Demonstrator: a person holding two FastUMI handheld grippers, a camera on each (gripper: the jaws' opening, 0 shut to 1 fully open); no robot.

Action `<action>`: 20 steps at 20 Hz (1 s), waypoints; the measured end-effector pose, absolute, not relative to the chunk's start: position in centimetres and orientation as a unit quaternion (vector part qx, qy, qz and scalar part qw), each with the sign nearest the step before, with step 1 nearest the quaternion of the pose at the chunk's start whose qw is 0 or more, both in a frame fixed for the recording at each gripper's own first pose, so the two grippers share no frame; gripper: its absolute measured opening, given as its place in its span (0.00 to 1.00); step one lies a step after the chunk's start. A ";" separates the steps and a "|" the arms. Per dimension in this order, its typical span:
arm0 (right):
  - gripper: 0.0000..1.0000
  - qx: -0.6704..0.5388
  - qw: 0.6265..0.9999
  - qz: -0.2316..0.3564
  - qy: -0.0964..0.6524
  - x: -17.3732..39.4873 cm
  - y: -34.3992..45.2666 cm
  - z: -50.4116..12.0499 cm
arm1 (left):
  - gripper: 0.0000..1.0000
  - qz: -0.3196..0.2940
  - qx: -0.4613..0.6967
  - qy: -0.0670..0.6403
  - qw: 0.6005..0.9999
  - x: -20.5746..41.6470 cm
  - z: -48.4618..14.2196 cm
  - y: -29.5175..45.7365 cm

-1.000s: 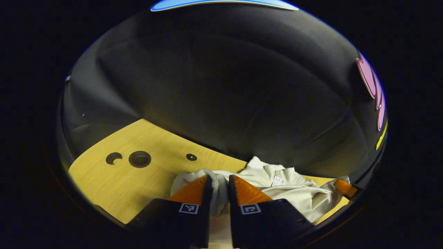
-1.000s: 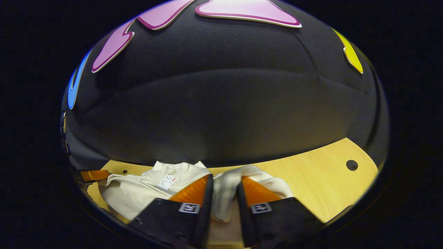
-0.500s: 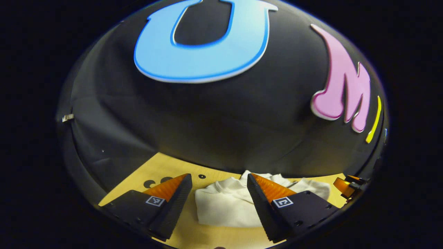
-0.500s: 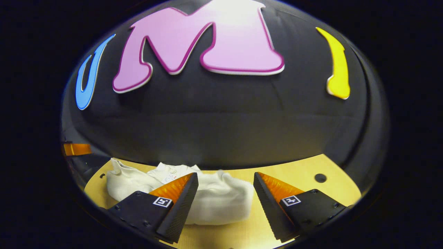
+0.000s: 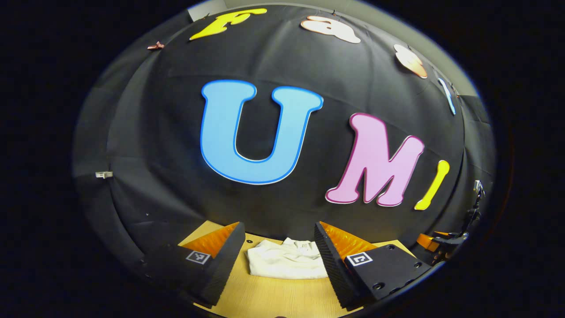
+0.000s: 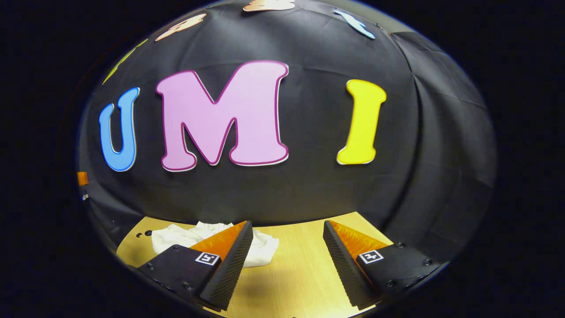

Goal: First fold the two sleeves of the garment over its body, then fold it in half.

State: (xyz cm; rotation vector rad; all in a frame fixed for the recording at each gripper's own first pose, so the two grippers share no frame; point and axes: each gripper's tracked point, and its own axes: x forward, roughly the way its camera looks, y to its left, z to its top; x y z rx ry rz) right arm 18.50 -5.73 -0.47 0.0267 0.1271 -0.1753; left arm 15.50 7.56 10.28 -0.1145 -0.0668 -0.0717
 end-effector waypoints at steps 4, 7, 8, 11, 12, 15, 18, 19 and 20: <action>0.98 -0.005 0.996 -0.070 0.050 10.4 -4.5 1.2 | 0.97 -0.060 -0.086 -0.037 0.994 8.1 9.5 6.8; 0.98 -0.033 0.997 -0.060 0.048 4.7 -3.7 1.1 | 0.97 -0.063 -0.104 -0.021 0.992 3.0 7.5 7.3; 0.98 -0.033 0.997 -0.056 0.050 2.7 -3.5 0.7 | 0.97 -0.061 -0.108 -0.018 0.992 1.4 6.8 7.6; 0.98 -0.012 0.997 -0.042 0.056 -3.0 -2.0 -1.0 | 0.97 -0.062 -0.112 -0.008 0.992 -3.5 4.6 8.2; 0.98 -0.010 0.998 -0.041 0.047 -4.1 -1.6 -1.0 | 0.97 -0.062 -0.114 -0.005 0.991 -5.0 3.8 8.2; 0.98 -0.014 0.999 -0.032 0.036 -7.2 -0.5 -1.4 | 0.97 -0.062 -0.109 -0.005 0.992 -8.1 1.9 7.9; 0.99 -0.009 0.999 -0.028 0.043 -9.6 0.3 -2.5 | 0.97 -0.036 -0.087 -0.012 0.995 -10.0 0.2 8.1; 0.99 -0.003 0.999 -0.029 0.044 -10.3 0.4 -2.9 | 0.97 -0.031 -0.085 -0.012 0.996 -10.3 -0.3 7.7; 0.99 0.003 0.999 -0.028 0.047 -10.9 0.8 -3.3 | 0.97 -0.042 -0.081 -0.008 0.996 -10.5 -0.5 6.9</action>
